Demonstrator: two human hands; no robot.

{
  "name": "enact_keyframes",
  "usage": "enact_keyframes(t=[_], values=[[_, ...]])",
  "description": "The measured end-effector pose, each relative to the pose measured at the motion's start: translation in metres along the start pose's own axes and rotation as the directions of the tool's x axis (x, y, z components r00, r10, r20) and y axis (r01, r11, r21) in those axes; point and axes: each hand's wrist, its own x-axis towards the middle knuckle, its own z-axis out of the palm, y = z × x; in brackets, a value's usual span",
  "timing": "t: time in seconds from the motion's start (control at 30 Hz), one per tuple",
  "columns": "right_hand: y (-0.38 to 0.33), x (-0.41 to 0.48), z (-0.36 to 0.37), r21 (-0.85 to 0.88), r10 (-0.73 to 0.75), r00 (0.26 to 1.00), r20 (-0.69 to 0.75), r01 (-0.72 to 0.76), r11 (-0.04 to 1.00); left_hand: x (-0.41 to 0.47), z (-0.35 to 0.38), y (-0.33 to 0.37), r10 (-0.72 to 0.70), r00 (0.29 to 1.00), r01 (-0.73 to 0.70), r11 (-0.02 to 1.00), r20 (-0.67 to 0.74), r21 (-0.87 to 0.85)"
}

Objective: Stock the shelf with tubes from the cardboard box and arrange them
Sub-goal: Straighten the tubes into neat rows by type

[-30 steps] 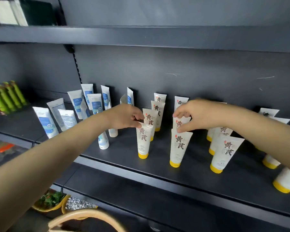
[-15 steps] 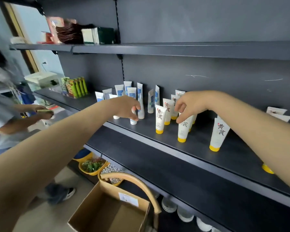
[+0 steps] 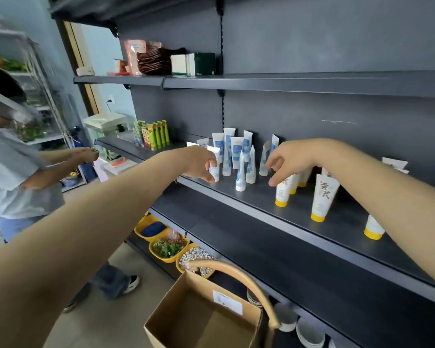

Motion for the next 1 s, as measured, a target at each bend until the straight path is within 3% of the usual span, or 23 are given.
enact_keyframes(t=[0.2,0.4,0.57,0.67,0.77,0.87,1.0], values=[[-0.067,0.058,0.003,0.010,0.050,0.996,-0.080,-0.050,0.999,0.019,0.006,-0.098,0.093,0.996,-0.093,0.996,0.016,-0.003],[-0.126,0.104,-0.004,0.065,0.202,0.976,-0.080,-0.197,0.978,0.039,0.006,-0.188,0.233,0.972,-0.234,0.972,0.038,0.016],[-0.159,0.120,-0.036,0.066,0.295,0.955,-0.025,-0.293,0.954,0.048,-0.019,-0.230,0.256,0.967,-0.256,0.967,0.001,-0.006],[-0.170,0.144,-0.032,0.078,0.278,0.959,-0.049,-0.274,0.959,0.056,-0.007,-0.252,0.252,0.966,-0.255,0.965,-0.054,-0.058],[-0.181,0.169,-0.021,0.060,0.267,0.964,-0.009,-0.266,0.962,0.067,0.007,-0.269,0.284,0.959,-0.284,0.955,-0.009,-0.083],[-0.185,0.208,-0.025,0.009,0.280,0.960,0.024,-0.281,0.960,0.096,0.007,-0.293,0.323,0.946,-0.321,0.944,0.005,-0.079],[-0.185,0.271,-0.037,0.066,0.320,0.947,-0.003,-0.319,0.945,0.155,0.008,-0.328,0.388,0.920,-0.392,0.908,-0.053,-0.147]])
